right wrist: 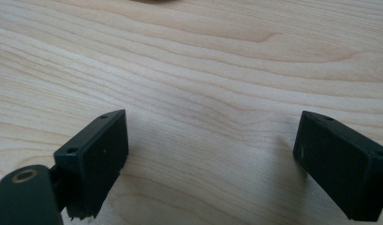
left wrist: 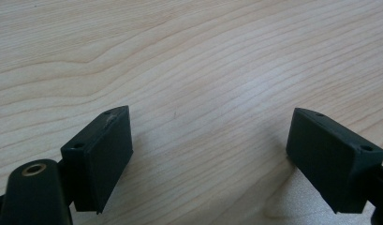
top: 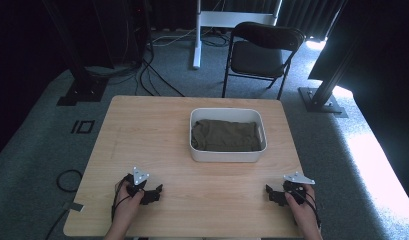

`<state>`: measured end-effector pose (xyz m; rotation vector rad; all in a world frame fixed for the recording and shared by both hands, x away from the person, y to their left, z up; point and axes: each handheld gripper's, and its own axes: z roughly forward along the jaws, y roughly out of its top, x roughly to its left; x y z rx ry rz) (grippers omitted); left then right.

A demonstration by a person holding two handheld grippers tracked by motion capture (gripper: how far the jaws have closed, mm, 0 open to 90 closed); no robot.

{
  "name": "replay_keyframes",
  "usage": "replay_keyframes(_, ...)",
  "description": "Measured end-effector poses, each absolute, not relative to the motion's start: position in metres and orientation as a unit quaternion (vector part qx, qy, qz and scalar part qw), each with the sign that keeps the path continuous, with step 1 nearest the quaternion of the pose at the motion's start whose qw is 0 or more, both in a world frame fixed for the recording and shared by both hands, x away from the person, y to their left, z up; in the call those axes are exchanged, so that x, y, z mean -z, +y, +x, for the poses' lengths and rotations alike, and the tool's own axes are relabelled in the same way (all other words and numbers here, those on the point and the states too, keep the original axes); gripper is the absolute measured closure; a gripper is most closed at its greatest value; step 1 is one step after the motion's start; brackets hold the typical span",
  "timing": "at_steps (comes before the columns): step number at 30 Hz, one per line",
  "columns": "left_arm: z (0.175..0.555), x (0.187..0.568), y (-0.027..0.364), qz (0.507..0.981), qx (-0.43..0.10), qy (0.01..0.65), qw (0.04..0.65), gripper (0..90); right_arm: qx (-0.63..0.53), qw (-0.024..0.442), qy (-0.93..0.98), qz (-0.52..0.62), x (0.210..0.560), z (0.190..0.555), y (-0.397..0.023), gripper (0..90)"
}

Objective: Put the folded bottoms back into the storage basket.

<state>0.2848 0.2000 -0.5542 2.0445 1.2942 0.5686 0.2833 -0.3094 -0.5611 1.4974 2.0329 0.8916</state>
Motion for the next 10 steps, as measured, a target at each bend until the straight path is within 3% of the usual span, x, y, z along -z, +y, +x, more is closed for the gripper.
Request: replay_keyframes(10, 0.2866, 0.5553, 0.1982, 0.762, -0.223, 0.527, 0.303, 2.8, -0.324, 0.230, 0.739, 0.545, 0.5612, 0.2833, -0.3092, 10.0)
